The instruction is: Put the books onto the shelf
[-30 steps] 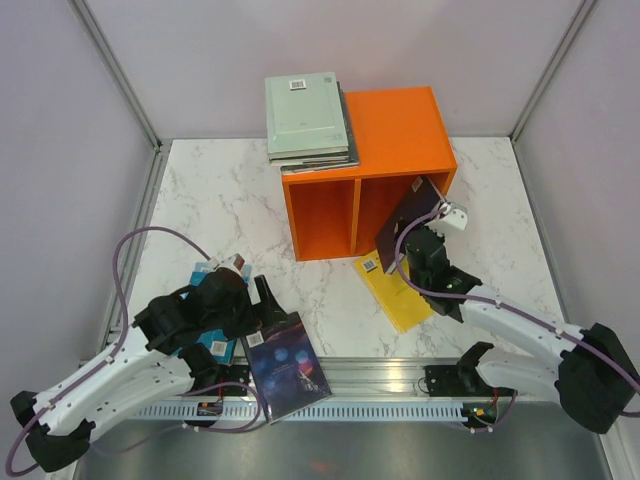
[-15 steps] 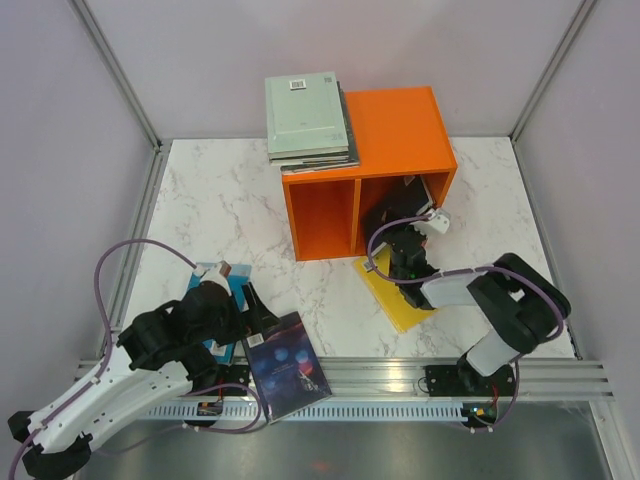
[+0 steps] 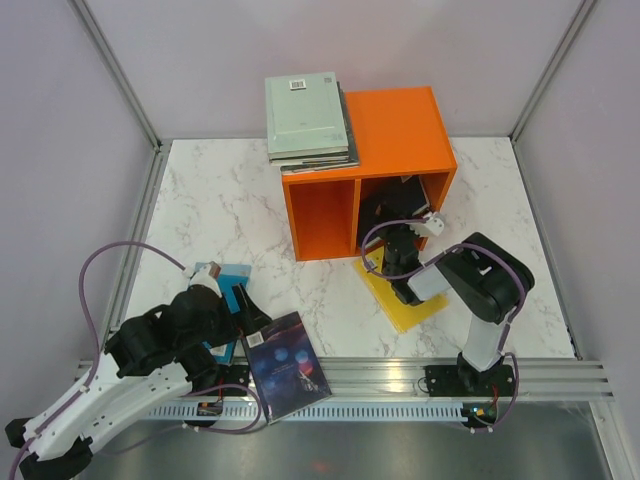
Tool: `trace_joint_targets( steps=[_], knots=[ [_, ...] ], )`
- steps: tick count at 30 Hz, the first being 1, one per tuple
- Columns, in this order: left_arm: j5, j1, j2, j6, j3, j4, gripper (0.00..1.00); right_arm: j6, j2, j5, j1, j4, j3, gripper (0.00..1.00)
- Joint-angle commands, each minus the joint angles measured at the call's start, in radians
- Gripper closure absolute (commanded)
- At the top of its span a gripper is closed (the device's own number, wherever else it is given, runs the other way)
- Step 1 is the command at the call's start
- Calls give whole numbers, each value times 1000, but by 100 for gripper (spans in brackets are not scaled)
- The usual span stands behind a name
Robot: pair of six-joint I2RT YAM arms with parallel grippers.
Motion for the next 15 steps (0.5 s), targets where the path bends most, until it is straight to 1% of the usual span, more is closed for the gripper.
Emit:
trace_joint_targets(
  steps=[1, 2, 3, 6, 9, 12, 13, 15],
  knots=[
    [-42, -5, -30, -20, 21, -42, 0, 58, 10, 201, -79, -187, -15, 58],
    [-40, -5, -36, -28, 19, -43, 0, 73, -16, 201, -81, -223, -17, 51],
    [-40, -5, -43, -31, 19, -43, 0, 90, -29, 205, -81, -257, -18, 38],
    [-40, -5, -45, -36, 27, -51, 0, 121, -89, 208, -90, -326, -44, 24],
    [-40, -3, -45, -37, 33, -54, 0, 150, -163, 191, -98, -416, -69, 21],
    [-42, -3, -46, -40, 35, -56, 0, 170, -249, 153, -99, -542, -71, 21],
    [-42, -5, -46, -40, 35, -56, 0, 179, -272, 141, -99, -609, -71, 21],
    [-45, -5, -50, -48, 38, -54, 0, 192, -347, 101, -99, -668, -80, 22]
  ],
)
